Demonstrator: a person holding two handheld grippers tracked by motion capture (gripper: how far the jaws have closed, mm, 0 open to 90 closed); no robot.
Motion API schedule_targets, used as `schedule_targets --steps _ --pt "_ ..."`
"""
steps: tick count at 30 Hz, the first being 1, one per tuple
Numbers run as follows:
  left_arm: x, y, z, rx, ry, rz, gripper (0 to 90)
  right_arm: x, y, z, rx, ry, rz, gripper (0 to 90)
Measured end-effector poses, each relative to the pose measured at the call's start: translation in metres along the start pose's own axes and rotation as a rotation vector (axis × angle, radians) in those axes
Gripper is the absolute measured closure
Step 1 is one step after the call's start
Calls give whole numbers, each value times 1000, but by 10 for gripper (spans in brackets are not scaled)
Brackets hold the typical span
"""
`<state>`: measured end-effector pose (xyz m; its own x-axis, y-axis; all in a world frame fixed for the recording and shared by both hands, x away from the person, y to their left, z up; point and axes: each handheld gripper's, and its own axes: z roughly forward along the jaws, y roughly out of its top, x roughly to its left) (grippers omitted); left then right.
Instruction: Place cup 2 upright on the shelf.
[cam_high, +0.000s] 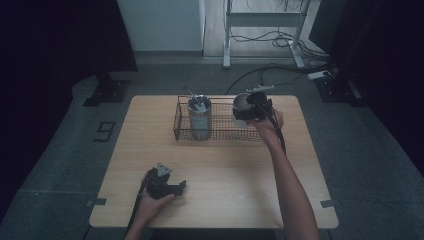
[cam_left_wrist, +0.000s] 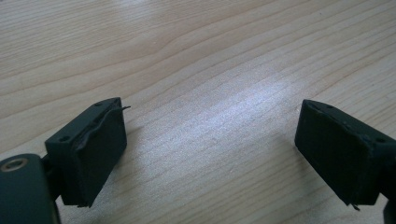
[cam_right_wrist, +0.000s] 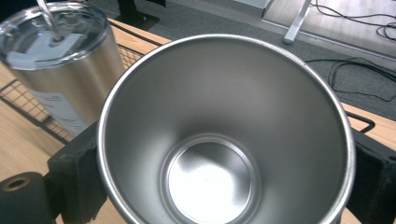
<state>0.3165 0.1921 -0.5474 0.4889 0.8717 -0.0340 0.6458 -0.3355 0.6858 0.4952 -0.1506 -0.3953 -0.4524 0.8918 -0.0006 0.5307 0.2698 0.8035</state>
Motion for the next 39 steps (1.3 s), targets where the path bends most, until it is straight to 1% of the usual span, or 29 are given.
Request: schedule_targets --steps 2,7,9,13,16,21,27,35,39 --pt "0 0 0 -1 -2 -2 92 -2 1 2 2 -2 6 65" --pt "1 0 0 -2 -7 -6 92 -6 7 7 11 -11 -3 65" --pt "1 0 0 -1 -7 -7 92 -9 10 9 10 -6 8 65" --pt "1 0 0 -2 -8 -8 92 -12 12 14 18 -22 2 65" --pt "1 0 0 -2 -9 -7 92 -12 11 19 24 -19 12 65" --pt "1 0 0 -2 -9 -7 92 -10 8 29 47 -28 0 64" --pt "1 0 -1 -2 -11 -8 92 -10 3 38 58 -35 7 64" --pt "1 0 0 -2 -10 -7 93 -14 -5 49 99 -55 8 64" --pt "1 0 0 -2 -9 -6 93 -16 -6 53 100 -51 16 64"
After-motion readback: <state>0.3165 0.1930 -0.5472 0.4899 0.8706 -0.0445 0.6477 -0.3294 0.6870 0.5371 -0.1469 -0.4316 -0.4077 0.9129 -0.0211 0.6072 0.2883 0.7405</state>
